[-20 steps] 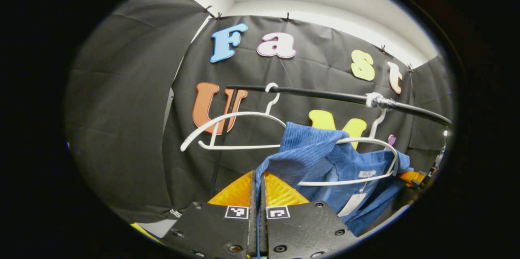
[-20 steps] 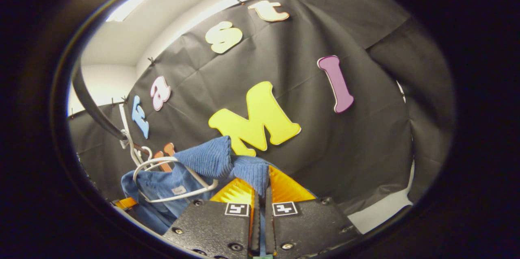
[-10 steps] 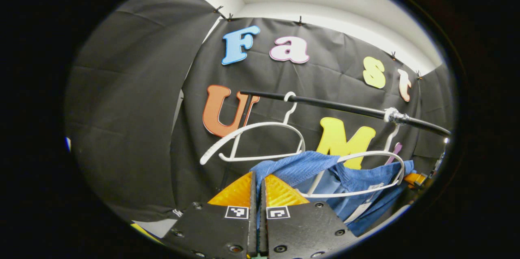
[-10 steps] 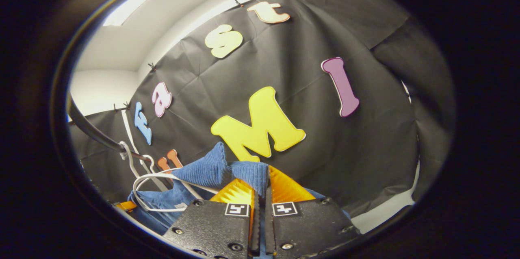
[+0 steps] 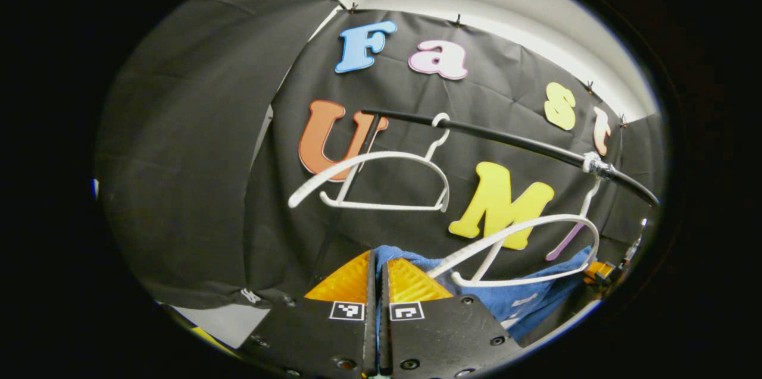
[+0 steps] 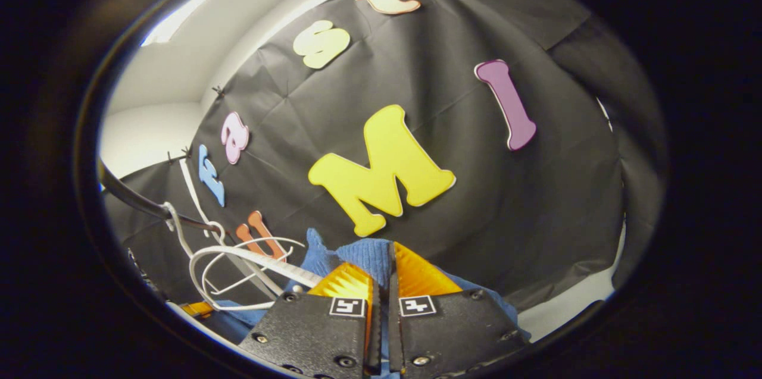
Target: Grasp the clothes on the hanger with both hands and then place them into the laundry hamper below.
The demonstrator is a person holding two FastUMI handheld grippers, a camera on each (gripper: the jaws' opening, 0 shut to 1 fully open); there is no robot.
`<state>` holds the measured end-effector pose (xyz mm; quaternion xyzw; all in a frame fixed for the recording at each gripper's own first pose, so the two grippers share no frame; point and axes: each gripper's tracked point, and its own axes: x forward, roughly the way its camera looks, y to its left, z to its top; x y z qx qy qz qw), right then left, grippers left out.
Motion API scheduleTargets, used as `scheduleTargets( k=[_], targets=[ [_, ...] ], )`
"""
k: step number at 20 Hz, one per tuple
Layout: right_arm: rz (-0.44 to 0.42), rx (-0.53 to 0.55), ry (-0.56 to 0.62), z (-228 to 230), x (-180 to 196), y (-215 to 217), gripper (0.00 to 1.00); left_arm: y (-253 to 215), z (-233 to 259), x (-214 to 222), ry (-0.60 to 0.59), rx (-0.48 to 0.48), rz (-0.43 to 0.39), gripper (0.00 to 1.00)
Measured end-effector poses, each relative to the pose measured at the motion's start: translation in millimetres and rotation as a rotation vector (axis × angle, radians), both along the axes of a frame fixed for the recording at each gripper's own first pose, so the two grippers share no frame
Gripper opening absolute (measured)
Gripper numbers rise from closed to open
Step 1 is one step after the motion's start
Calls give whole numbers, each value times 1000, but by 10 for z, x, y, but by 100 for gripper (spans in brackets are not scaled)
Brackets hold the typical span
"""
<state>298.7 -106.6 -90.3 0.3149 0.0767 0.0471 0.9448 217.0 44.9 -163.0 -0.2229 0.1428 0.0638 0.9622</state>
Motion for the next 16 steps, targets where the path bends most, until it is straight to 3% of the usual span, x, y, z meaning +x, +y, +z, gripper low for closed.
scheduleTargets(
  k=[2,3,4,16],
  targets=[
    [12,-6,20,-128,-5,33,8,6,-157,-4,29,-7,5,2],
    [15,-13,32,-204,-11,43,8,11,-260,-25,48,-9,5,7],
    [15,-15,47,-287,-21,49,8,5,-349,-41,64,-14,4,1],
    [16,-26,174,-926,-314,157,8,-52,-761,-425,149,-10,-27,1]
  ],
)
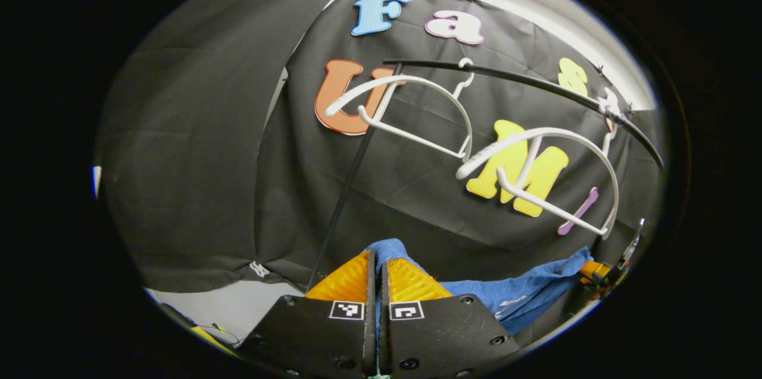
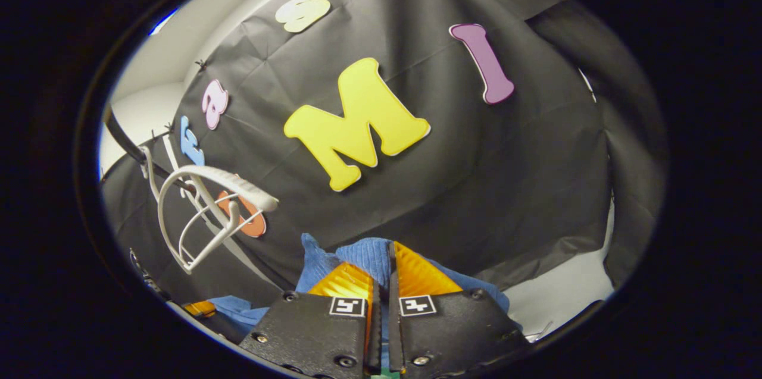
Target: Grasp the clothes on the hanger with both hands and then place them into the laundry hamper below.
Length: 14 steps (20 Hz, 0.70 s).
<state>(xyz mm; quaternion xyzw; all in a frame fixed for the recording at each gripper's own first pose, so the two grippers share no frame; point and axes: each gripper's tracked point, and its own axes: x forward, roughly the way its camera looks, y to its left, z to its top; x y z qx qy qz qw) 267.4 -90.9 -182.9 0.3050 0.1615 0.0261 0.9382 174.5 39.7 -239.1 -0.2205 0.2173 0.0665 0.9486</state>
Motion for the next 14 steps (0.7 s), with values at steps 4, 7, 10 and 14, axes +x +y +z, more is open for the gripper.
scheduleTargets(
  k=[4,7,10,14],
  targets=[
    [24,-4,26,-120,-180,136,8,-70,47,-129,-6,13,-45,1],
    [50,-16,41,-190,-327,294,8,-153,105,-243,-9,48,-92,1],
    [92,-37,52,-250,-472,513,8,-264,126,-342,-9,87,-136,1],
    [161,-27,66,-276,-692,837,8,-430,152,-449,-11,123,-202,1]
  ],
)
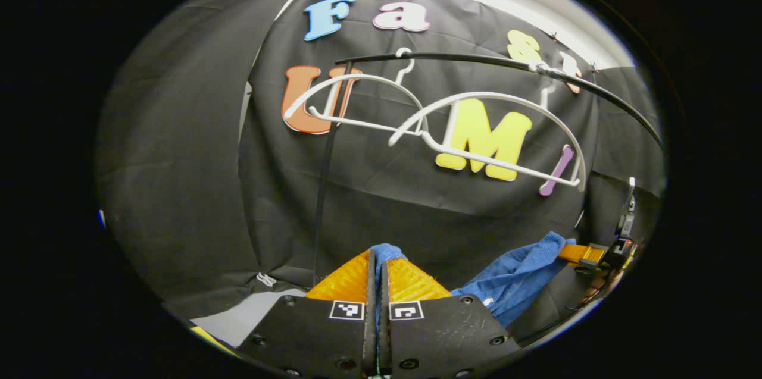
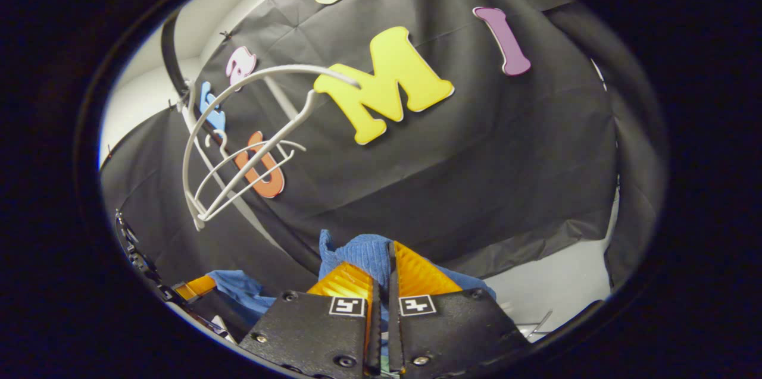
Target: Grasp the clothes on the hanger with both hands and then place them into the laundry hamper below.
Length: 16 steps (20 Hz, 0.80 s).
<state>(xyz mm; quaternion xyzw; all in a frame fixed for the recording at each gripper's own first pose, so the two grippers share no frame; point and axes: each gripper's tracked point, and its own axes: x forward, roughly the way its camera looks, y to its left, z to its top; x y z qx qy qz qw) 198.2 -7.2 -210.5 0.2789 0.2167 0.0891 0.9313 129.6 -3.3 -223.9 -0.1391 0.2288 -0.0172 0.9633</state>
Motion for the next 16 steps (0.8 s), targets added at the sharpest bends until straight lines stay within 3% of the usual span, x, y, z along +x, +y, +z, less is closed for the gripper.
scheduleTargets(
  k=[10,11,12,13,15,16],
  targets=[
    [254,45,-17,195,-327,1164,8,-405,227,-210,-29,-16,-152,1],
    [278,58,-15,208,-349,1289,8,-455,239,-235,-31,-12,-168,7],
    [301,72,-15,237,-386,1398,8,-497,253,-246,-35,-5,-182,7],
    [321,89,-15,273,-418,1485,8,-530,265,-257,-37,-3,-194,0],
    [360,134,-18,365,-399,1615,8,-595,307,-276,-43,-23,-213,0],
    [380,164,-18,418,-399,1714,8,-605,326,-285,-47,-31,-214,7]
  ],
)
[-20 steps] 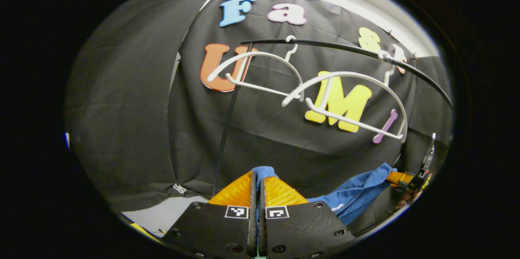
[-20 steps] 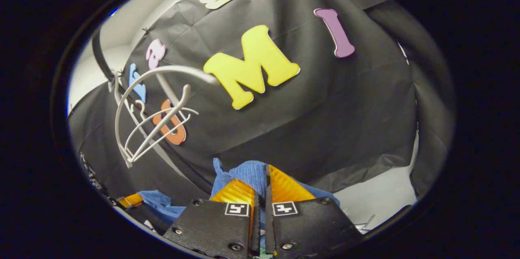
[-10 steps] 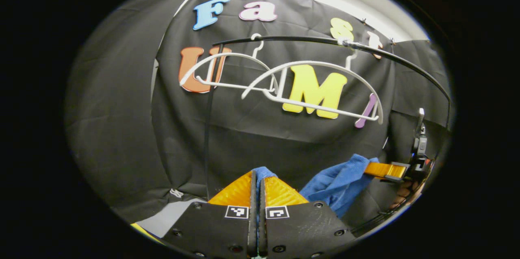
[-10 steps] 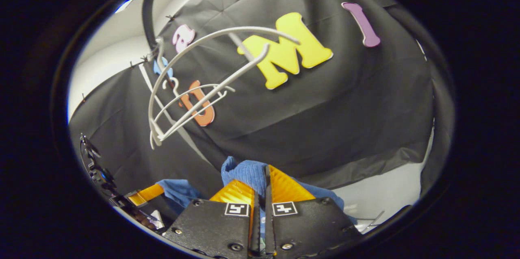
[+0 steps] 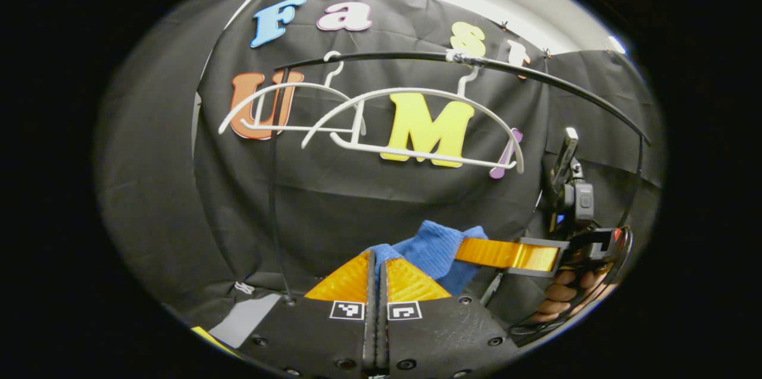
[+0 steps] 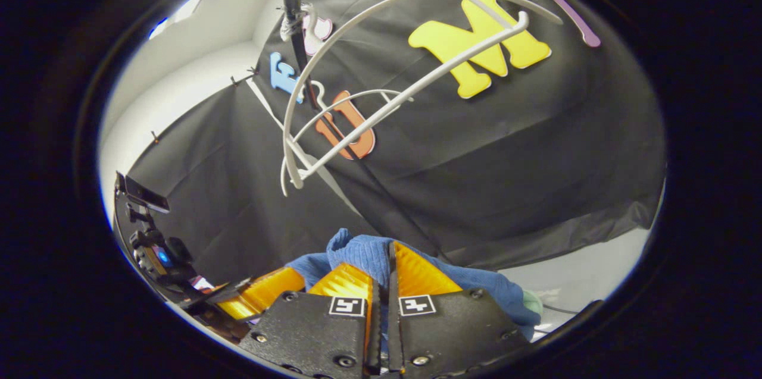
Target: Grasp the clothes on the hanger with both hands and then place them into the laundry hamper below.
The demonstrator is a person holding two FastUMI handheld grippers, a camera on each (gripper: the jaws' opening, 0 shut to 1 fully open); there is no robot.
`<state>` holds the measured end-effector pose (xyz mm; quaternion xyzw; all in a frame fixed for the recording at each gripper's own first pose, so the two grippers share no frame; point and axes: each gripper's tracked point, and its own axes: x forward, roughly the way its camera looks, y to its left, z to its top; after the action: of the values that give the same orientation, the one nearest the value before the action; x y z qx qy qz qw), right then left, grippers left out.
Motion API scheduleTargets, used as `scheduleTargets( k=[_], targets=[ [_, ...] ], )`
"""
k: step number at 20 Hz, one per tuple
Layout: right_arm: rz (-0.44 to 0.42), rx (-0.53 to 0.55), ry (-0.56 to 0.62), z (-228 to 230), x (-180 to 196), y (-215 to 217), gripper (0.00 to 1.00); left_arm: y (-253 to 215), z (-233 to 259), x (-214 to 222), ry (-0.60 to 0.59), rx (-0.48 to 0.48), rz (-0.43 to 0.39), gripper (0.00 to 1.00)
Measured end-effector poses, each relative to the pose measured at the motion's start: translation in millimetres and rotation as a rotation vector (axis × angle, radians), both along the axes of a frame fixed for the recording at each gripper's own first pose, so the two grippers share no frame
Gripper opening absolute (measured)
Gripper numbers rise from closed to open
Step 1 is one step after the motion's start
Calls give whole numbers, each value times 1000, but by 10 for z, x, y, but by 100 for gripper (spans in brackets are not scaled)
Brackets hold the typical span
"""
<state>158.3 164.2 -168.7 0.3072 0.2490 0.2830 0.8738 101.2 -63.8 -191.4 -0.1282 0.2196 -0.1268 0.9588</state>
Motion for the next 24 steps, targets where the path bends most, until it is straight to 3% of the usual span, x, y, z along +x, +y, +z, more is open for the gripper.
scheduleTargets(
  k=[1,2,9,13,18,22,23,24],
  targets=[
    [8,24,10,-15,1,73,8,20,15,-5,-2,-5,7,7],
    [14,48,21,-30,-1,111,8,33,13,-23,5,-17,13,0],
    [-18,30,184,-798,90,48,8,42,-629,-147,130,-30,42,0],
    [-48,-44,298,-1407,146,-27,8,109,-1231,-166,256,-7,77,0],
    [-20,-198,392,-2060,147,-24,8,137,-1919,-274,418,24,98,0],
    [33,-276,453,-2198,29,123,10,187,-2303,-422,525,91,109,0],
    [56,-302,465,-2236,7,131,5,259,-2387,-499,557,122,119,0],
    [88,-334,474,-2271,-27,140,20,297,-2444,-551,582,143,130,0]
  ],
)
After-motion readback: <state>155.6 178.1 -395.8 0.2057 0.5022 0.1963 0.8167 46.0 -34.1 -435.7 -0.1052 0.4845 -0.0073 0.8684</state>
